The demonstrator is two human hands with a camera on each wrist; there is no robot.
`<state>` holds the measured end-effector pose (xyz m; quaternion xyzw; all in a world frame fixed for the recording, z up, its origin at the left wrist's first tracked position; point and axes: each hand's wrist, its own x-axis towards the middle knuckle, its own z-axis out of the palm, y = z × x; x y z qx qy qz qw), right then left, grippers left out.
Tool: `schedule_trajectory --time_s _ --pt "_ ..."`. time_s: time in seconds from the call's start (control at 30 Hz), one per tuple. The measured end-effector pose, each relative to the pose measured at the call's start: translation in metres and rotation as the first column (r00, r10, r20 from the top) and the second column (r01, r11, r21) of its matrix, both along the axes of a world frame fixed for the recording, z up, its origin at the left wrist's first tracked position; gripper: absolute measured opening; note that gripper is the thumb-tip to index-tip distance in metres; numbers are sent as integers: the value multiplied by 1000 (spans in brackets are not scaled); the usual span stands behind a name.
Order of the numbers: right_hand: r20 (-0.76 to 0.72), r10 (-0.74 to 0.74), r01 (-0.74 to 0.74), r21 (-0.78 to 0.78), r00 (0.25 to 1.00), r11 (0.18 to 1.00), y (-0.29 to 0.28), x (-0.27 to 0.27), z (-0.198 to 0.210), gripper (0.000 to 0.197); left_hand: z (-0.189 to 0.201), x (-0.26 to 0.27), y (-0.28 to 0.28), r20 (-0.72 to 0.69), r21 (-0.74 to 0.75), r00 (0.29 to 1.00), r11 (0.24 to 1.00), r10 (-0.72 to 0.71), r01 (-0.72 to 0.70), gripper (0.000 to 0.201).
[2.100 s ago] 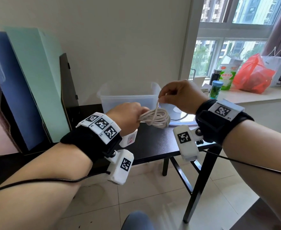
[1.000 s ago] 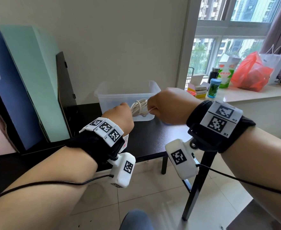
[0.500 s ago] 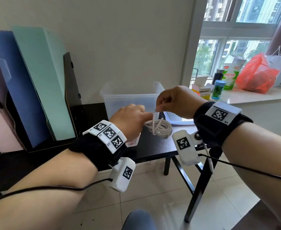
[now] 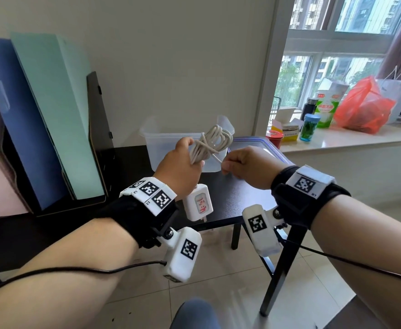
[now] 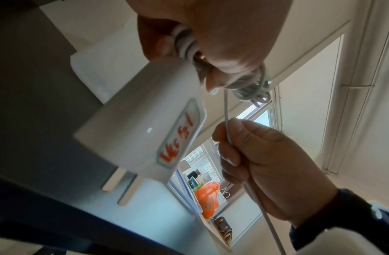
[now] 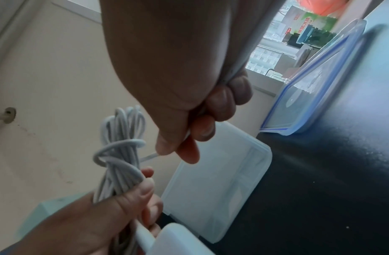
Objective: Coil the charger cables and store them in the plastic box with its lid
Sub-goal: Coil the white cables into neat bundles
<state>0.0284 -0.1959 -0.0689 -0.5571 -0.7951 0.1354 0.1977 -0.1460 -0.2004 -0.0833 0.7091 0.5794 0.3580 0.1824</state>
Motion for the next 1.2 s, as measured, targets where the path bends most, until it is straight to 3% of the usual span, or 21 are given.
schedule_trajectory --time_s 0.1,0.2,0.33,0.57,0.8,0.9,1.0,1.1,1.2 --pt "69 65 -66 -1 995 998 -6 -5 4 21 -1 -1 3 -18 -42 999 999 27 -28 51" --pt "224 107 -120 45 969 992 -12 -11 6 20 -1 -3 4 -158 -77 986 994 61 -74 54" --pt "349 102 -162 145 931 976 -17 -13 16 25 4 -4 1 -352 -60 933 993 78 -105 43" --pt "577 72 -246 229 813 942 -25 -22 41 25 11 7 -2 -489 -92 870 987 68 -129 36" --pt "724 52 -274 193 688 942 -32 -29 60 20 12 17 -10 -641 -72 766 997 -45 -2 23" --pt "684 61 -280 214 727 936 -35 -28 65 16 10 20 -14 -700 -45 707 994 -102 99 25" --pt "549 57 -222 238 834 945 -33 -22 68 17 7 22 -17 -715 -34 680 980 -159 194 22" --pt "361 78 -168 227 930 959 -22 -12 64 19 5 19 -18 -651 15 735 965 -188 260 17" --pt "199 39 -77 188 979 979 -14 0 53 20 6 14 -19 -578 72 790 951 -206 301 20"
